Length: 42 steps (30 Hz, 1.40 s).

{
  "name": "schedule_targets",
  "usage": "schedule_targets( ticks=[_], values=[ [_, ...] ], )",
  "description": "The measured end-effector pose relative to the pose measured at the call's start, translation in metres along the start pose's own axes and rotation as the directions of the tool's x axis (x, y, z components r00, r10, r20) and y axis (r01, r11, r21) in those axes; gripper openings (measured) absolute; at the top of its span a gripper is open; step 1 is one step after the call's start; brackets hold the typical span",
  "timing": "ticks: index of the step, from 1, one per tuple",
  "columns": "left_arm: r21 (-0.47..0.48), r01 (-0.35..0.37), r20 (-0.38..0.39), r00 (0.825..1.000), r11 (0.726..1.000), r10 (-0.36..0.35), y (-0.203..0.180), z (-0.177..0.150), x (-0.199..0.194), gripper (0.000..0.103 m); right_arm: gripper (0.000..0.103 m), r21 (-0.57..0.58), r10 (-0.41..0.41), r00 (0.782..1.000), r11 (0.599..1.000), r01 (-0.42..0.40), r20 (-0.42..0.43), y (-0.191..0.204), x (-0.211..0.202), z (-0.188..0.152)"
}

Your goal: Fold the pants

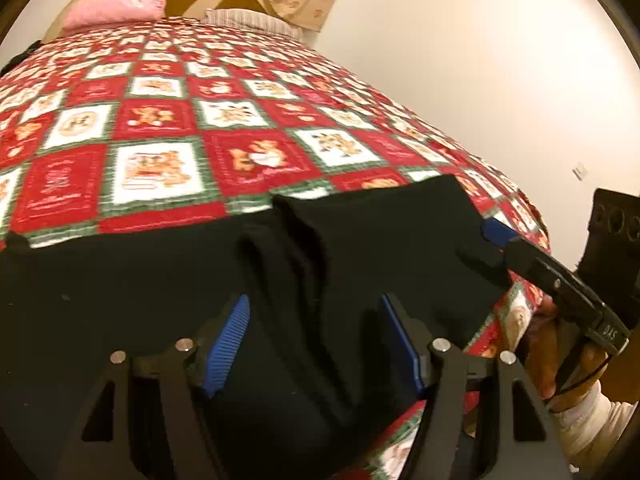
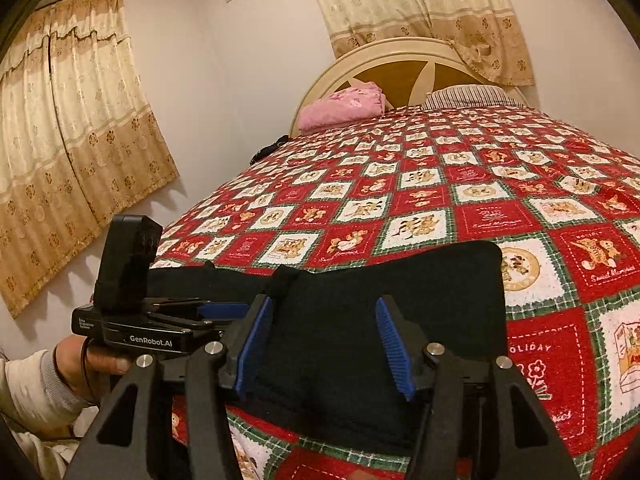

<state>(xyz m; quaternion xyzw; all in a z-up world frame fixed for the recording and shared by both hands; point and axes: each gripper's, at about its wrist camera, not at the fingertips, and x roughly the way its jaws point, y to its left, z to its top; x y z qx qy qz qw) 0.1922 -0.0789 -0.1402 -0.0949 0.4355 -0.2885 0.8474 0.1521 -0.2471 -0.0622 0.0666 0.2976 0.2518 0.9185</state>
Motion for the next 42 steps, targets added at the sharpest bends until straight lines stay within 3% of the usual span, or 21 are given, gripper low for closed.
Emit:
schedule_targets(
  ticks=[2, 3, 5, 6, 7, 11, 16, 19, 22, 27, 31, 36, 40, 42],
  values=[
    [0.017, 0.008, -0.003, 1.0, 1.0, -0.008, -0.007, 0.0, 0.004, 0.055, 0.056, 0.003, 0.001, 1.0, 1.0, -0.001, 0.006, -0.002, -0.001, 0.0],
    [0.031, 0.031, -0.014, 0.999, 0.999, -0.03, -0.01, 0.0, 0.007, 0.033, 0.056, 0.006, -0.001, 1.0, 1.0, 0.001, 0.009, -0.003, -0.002, 0.0],
    [0.038, 0.023, -0.018, 1.0, 0.999, -0.022, -0.013, 0.0, 0.009, 0.023, 0.056, 0.014, -0.005, 1.0, 1.0, 0.005, 0.012, -0.005, -0.003, 0.0],
    [0.033, 0.022, -0.012, 1.0, 0.999, -0.022, -0.012, 0.0, 0.006, 0.013, 0.056, 0.018, -0.008, 1.0, 1.0, 0.008, 0.015, -0.006, -0.003, 0.0],
    [0.026, 0.03, -0.006, 1.0, 0.999, -0.03, -0.009, 0.001, 0.002, 0.011, 0.056, 0.02, -0.011, 1.0, 1.0, 0.011, 0.019, -0.008, -0.004, 0.0],
    [-0.01, 0.067, 0.026, 0.997, 0.998, -0.067, 0.001, 0.006, -0.024, 0.011, 0.056, 0.024, -0.013, 0.999, 1.0, 0.012, 0.039, -0.009, -0.008, 0.0],
    [0.012, 0.012, 0.033, 0.999, 1.0, -0.012, 0.011, 0.003, -0.038, 0.011, 0.06, 0.011, 0.012, 0.999, 1.0, -0.012, 0.05, -0.005, -0.009, 0.0],
    [0.016, -0.012, -0.009, 1.0, 1.0, 0.012, 0.019, -0.005, -0.018, 0.012, 0.065, -0.011, 0.019, 1.0, 1.0, -0.019, 0.007, 0.001, 0.001, -0.004],
    [0.013, -0.014, -0.012, 1.0, 1.0, 0.014, 0.019, -0.012, -0.013, 0.016, 0.065, -0.026, -0.1, 0.985, 0.995, 0.097, -0.138, -0.003, 0.031, -0.014],
    [0.029, -0.015, -0.002, 1.0, 0.999, 0.015, 0.016, -0.015, -0.034, 0.027, 0.065, 0.008, -0.067, 0.99, 0.998, 0.068, -0.121, -0.005, 0.025, -0.009],
    [0.058, -0.083, 0.066, 0.995, 0.995, 0.079, 0.029, -0.026, -0.078, 0.054, 0.065, -0.007, 0.012, 0.992, 1.0, -0.013, -0.127, 0.014, 0.025, -0.001],
    [0.019, -0.226, 0.095, 0.97, 0.974, 0.223, 0.072, -0.042, -0.122, 0.055, 0.065, -0.171, 0.098, 0.976, 0.976, -0.133, -0.196, 0.072, 0.047, -0.003],
    [-0.083, -0.309, 0.083, 0.945, 0.947, 0.316, 0.115, -0.059, -0.148, 0.055, 0.065, -0.27, 0.144, 0.959, 0.94, -0.21, -0.244, 0.108, 0.067, -0.01],
    [-0.14, -0.326, 0.077, 0.938, 0.935, 0.338, 0.133, -0.069, -0.159, 0.055, 0.065, -0.277, 0.095, 0.958, 0.945, -0.172, -0.271, 0.115, 0.081, -0.013]
  ],
)
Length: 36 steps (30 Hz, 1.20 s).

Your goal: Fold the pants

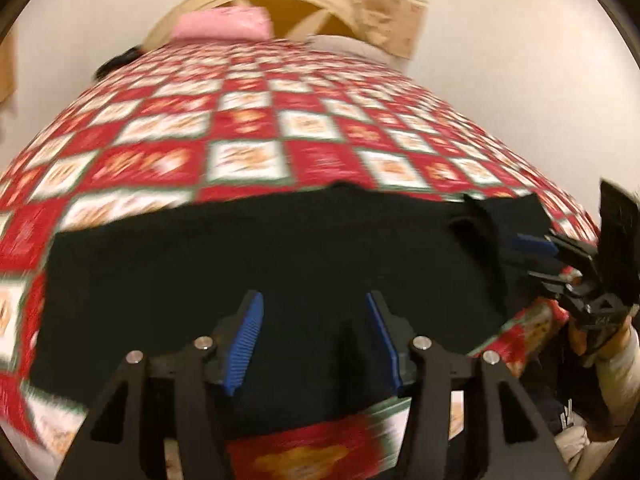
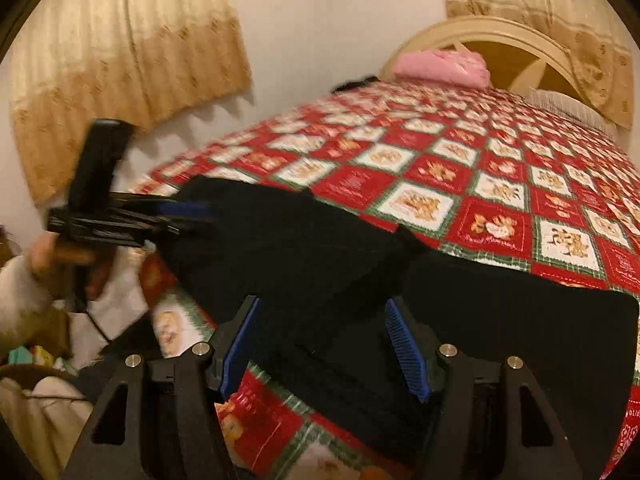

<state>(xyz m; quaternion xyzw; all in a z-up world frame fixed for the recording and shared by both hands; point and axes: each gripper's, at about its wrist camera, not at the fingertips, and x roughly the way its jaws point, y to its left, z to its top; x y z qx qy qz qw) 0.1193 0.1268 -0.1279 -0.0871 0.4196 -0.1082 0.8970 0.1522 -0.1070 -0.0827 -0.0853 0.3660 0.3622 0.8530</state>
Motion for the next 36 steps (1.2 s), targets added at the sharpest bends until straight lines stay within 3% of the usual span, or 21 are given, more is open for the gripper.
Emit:
schedule_targets(
  ticks=[5, 7, 8, 9, 17, 18, 20, 27, 30, 32, 34, 36],
  values=[
    [-0.06, -0.047, 0.003, 0.999, 0.997, 0.047, 0.029, -0.014, -0.008, 0.055, 0.063, -0.004, -0.007, 0.999, 1.0, 0.007, -0.041, 0.006, -0.002, -0.012],
    [-0.076, -0.058, 0.003, 0.998, 0.995, 0.058, 0.04, -0.016, -0.008, 0.055, 0.051, -0.025, -0.035, 0.998, 0.999, 0.034, -0.052, 0.01, -0.003, -0.016],
    [-0.081, -0.062, 0.006, 0.998, 0.995, 0.063, 0.045, -0.016, -0.009, 0.055, 0.037, -0.033, -0.062, 0.996, 0.998, 0.06, -0.061, 0.011, 0.0, -0.017],
    [-0.089, -0.066, 0.011, 0.998, 0.994, 0.067, 0.05, -0.016, -0.011, 0.055, 0.033, -0.033, -0.069, 0.995, 0.997, 0.067, -0.074, 0.01, 0.003, -0.018],
    [-0.129, -0.109, 0.051, 0.992, 0.986, 0.116, 0.08, -0.017, -0.031, 0.055, 0.033, -0.123, -0.124, 0.988, 0.986, 0.113, -0.088, 0.027, 0.01, -0.021],
    [-0.132, -0.117, 0.055, 0.991, 0.984, 0.125, 0.083, -0.016, -0.033, 0.055, 0.027, -0.135, -0.14, 0.986, 0.983, 0.127, -0.089, 0.029, 0.012, -0.021],
    [-0.148, -0.135, 0.068, 0.987, 0.98, 0.146, 0.092, -0.017, -0.039, 0.055, 0.006, -0.125, -0.136, 0.986, 0.984, 0.124, -0.099, 0.027, 0.012, -0.02],
    [-0.218, -0.198, 0.086, 0.971, 0.956, 0.221, 0.126, -0.02, -0.043, 0.055, 0.005, -0.141, -0.134, 0.989, 0.982, 0.123, -0.067, 0.037, -0.007, -0.011],
    [-0.233, -0.189, 0.076, 0.974, 0.954, 0.212, 0.132, -0.022, -0.035, 0.055, 0.005, -0.173, -0.152, 0.979, 0.976, 0.129, -0.132, 0.038, 0.013, -0.021],
    [-0.221, -0.177, 0.063, 0.979, 0.959, 0.195, 0.13, -0.023, -0.028, 0.059, 0.006, -0.191, -0.17, 0.978, 0.971, 0.145, -0.121, 0.038, 0.016, -0.023],
    [-0.204, -0.185, 0.072, 0.976, 0.961, 0.204, 0.127, -0.024, -0.026, 0.066, 0.014, -0.184, -0.178, 0.977, 0.971, 0.155, -0.119, 0.036, 0.015, -0.021],
    [-0.205, -0.174, 0.079, 0.978, 0.963, 0.193, 0.127, -0.024, -0.025, 0.068, 0.046, -0.192, -0.192, 0.974, 0.967, 0.166, -0.124, 0.034, 0.011, -0.021]
  ],
)
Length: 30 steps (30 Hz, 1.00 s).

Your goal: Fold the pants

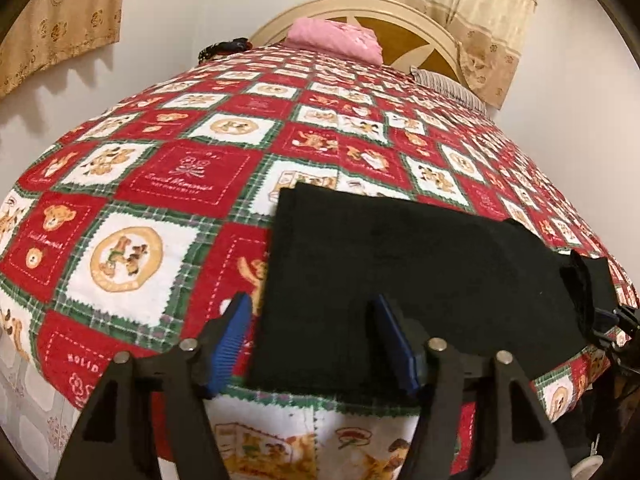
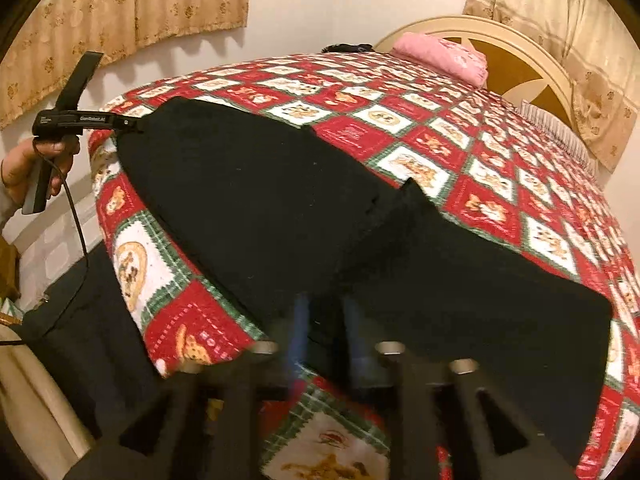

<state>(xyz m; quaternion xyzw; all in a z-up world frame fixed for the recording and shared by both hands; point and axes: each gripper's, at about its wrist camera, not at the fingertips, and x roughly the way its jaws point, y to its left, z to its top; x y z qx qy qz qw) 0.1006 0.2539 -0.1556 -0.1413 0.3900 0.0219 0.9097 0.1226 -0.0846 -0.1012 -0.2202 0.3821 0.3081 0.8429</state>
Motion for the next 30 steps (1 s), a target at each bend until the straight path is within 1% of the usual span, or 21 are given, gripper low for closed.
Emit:
schedule_targets(
  ticks=[1, 3, 7, 10, 12, 14, 15, 16, 17, 18, 19, 20, 22, 24, 26, 27, 28, 30],
  values=[
    [-0.012, 0.017, 0.004, 1.0, 1.0, -0.017, 0.002, 0.001, 0.002, 0.069, 0.047, 0.001, 0.016, 1.0, 1.0, -0.016, 0.004, -0.001, -0.003, -0.001],
    [-0.022, 0.025, 0.012, 1.0, 0.999, -0.024, 0.004, 0.002, 0.004, 0.069, 0.047, 0.016, 0.046, 0.999, 0.999, -0.047, 0.022, -0.005, -0.009, -0.005],
    [-0.003, 0.016, 0.017, 1.0, 1.0, -0.016, -0.004, 0.004, 0.009, 0.07, 0.048, 0.014, 0.05, 0.997, 0.999, -0.051, 0.057, -0.004, -0.013, -0.011],
    [0.013, -0.028, 0.017, 0.999, 1.0, 0.028, -0.007, 0.006, 0.014, 0.07, 0.048, 0.008, 0.057, 0.995, 0.998, -0.058, 0.084, 0.002, -0.016, -0.013],
    [0.018, -0.022, 0.014, 1.0, 1.0, 0.021, -0.006, 0.008, 0.016, 0.07, 0.049, -0.008, 0.068, 0.993, 0.998, -0.068, 0.097, 0.007, -0.018, -0.014],
    [0.019, -0.003, -0.004, 1.0, 1.0, 0.003, -0.005, 0.009, 0.019, 0.07, 0.051, -0.031, 0.058, 0.992, 0.998, -0.055, 0.113, 0.012, -0.021, -0.015],
    [0.023, 0.0, -0.009, 1.0, 1.0, 0.0, -0.005, 0.01, 0.019, 0.066, 0.054, -0.038, 0.057, 0.991, 0.998, -0.053, 0.122, 0.014, -0.022, -0.015],
    [0.028, 0.007, -0.019, 1.0, 1.0, -0.006, -0.005, 0.012, 0.018, 0.059, 0.055, -0.039, 0.062, 0.99, 0.998, -0.057, 0.13, 0.015, -0.023, -0.016],
    [0.03, 0.005, -0.023, 1.0, 1.0, -0.004, -0.005, 0.012, 0.017, 0.055, 0.056, -0.036, 0.066, 0.989, 0.997, -0.062, 0.134, 0.014, -0.023, -0.017],
    [0.027, 0.012, -0.028, 1.0, 1.0, -0.011, -0.004, 0.013, 0.015, 0.041, 0.056, -0.031, 0.07, 0.988, 0.997, -0.066, 0.139, 0.014, -0.022, -0.018],
    [0.006, 0.075, -0.041, 0.996, 0.997, -0.074, -0.002, 0.013, 0.013, 0.024, 0.056, -0.026, 0.07, 0.987, 0.997, -0.067, 0.142, 0.013, -0.022, -0.019],
    [-0.011, 0.101, -0.046, 0.994, 0.995, -0.101, -0.003, 0.012, 0.011, 0.024, 0.056, -0.018, 0.071, 0.986, 0.997, -0.069, 0.15, 0.012, -0.022, -0.019],
    [0.014, 0.086, -0.027, 0.996, 0.996, -0.086, -0.011, 0.01, 0.001, 0.023, 0.056, -0.008, 0.074, 0.984, 0.997, -0.073, 0.164, 0.011, -0.024, -0.019],
    [-0.003, 0.112, 0.011, 0.994, 0.994, -0.112, -0.014, 0.01, -0.014, 0.023, 0.056, -0.002, 0.069, 0.981, 0.998, -0.07, 0.18, 0.009, -0.028, -0.019],
    [-0.031, 0.15, 0.053, 0.988, 0.988, -0.148, -0.016, 0.013, -0.031, 0.023, 0.058, 0.0, 0.06, 0.981, 0.998, -0.061, 0.187, 0.007, -0.031, -0.019],
    [-0.04, 0.174, 0.074, 0.982, 0.984, -0.171, -0.018, 0.015, -0.039, 0.023, 0.058, 0.001, 0.055, 0.98, 0.998, -0.056, 0.189, 0.005, -0.033, -0.018],
    [-0.046, 0.214, 0.102, 0.973, 0.976, -0.209, -0.023, 0.019, -0.051, 0.023, 0.058, 0.004, 0.05, 0.98, 0.999, -0.052, 0.191, 0.003, -0.034, -0.019],
    [-0.033, 0.261, 0.136, 0.958, 0.965, -0.254, -0.036, 0.026, -0.065, 0.023, 0.059, 0.014, 0.038, 0.981, 0.999, -0.041, 0.192, -0.003, -0.038, -0.019]
  ],
)
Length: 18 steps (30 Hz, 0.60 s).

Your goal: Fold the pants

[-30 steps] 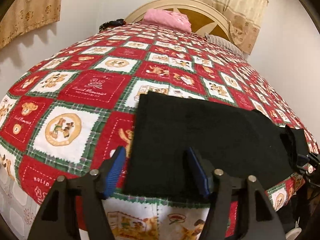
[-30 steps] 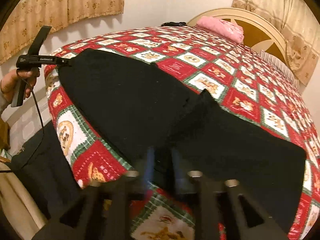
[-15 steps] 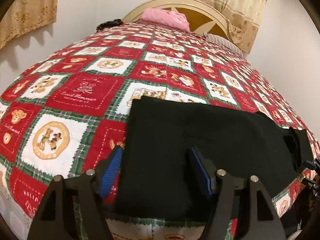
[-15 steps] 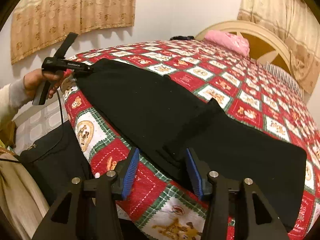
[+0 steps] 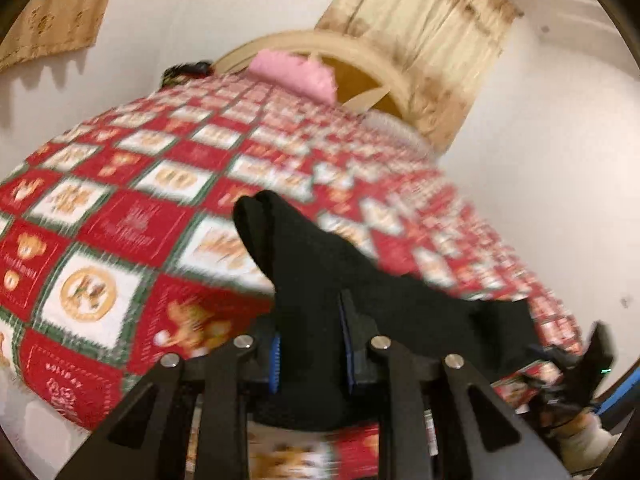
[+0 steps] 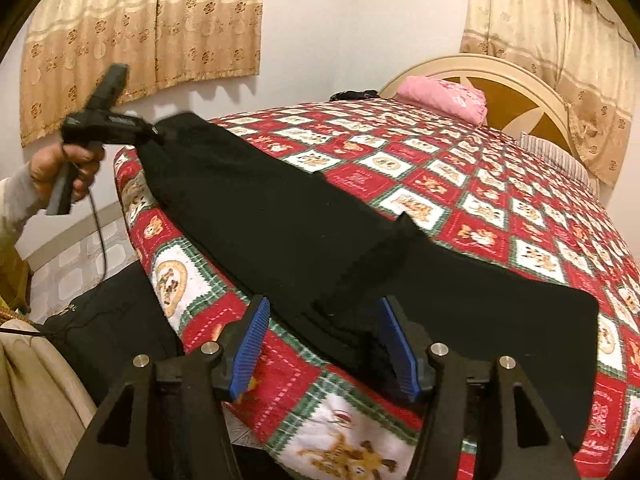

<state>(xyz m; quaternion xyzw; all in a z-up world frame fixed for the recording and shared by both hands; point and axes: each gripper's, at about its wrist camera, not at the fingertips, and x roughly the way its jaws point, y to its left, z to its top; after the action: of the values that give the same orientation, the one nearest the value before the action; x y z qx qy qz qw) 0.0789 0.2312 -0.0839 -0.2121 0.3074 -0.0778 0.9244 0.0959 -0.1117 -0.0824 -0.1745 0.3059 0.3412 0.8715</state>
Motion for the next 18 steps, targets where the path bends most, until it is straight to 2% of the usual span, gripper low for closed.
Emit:
schedule_targets(
  ticks=[2, 5, 9, 11, 14, 16, 18],
  values=[
    [0.022, 0.071, 0.029, 0.997, 0.997, -0.072, -0.024, 0.01, -0.008, 0.023, 0.059, 0.017, -0.034, 0.999, 0.999, 0.034, 0.001, -0.01, -0.004, 0.001],
    [0.075, 0.17, 0.053, 0.983, 0.983, -0.174, -0.068, 0.026, -0.01, 0.023, 0.059, 0.081, -0.089, 0.996, 0.993, 0.088, 0.005, -0.032, -0.013, 0.003],
    [0.153, 0.286, 0.039, 0.955, 0.946, -0.295, -0.134, 0.04, 0.002, 0.023, 0.059, 0.224, -0.18, 0.984, 0.959, 0.173, 0.01, -0.079, -0.034, 0.001],
    [0.187, 0.348, 0.0, 0.935, 0.919, -0.354, -0.168, 0.041, 0.018, 0.023, 0.06, 0.303, -0.229, 0.973, 0.928, 0.216, 0.008, -0.105, -0.047, -0.006],
    [0.211, 0.414, -0.081, 0.91, 0.885, -0.406, -0.212, 0.034, 0.05, 0.023, 0.063, 0.431, -0.253, 0.967, 0.875, 0.22, 0.02, -0.138, -0.062, -0.02],
    [0.212, 0.451, -0.142, 0.892, 0.867, -0.43, -0.239, 0.024, 0.077, 0.023, 0.065, 0.501, -0.258, 0.966, 0.84, 0.208, 0.031, -0.152, -0.068, -0.032],
    [0.223, 0.457, -0.195, 0.886, 0.861, -0.42, -0.259, 0.013, 0.099, 0.023, 0.065, 0.534, -0.273, 0.961, 0.818, 0.214, 0.034, -0.159, -0.071, -0.041]
  ],
)
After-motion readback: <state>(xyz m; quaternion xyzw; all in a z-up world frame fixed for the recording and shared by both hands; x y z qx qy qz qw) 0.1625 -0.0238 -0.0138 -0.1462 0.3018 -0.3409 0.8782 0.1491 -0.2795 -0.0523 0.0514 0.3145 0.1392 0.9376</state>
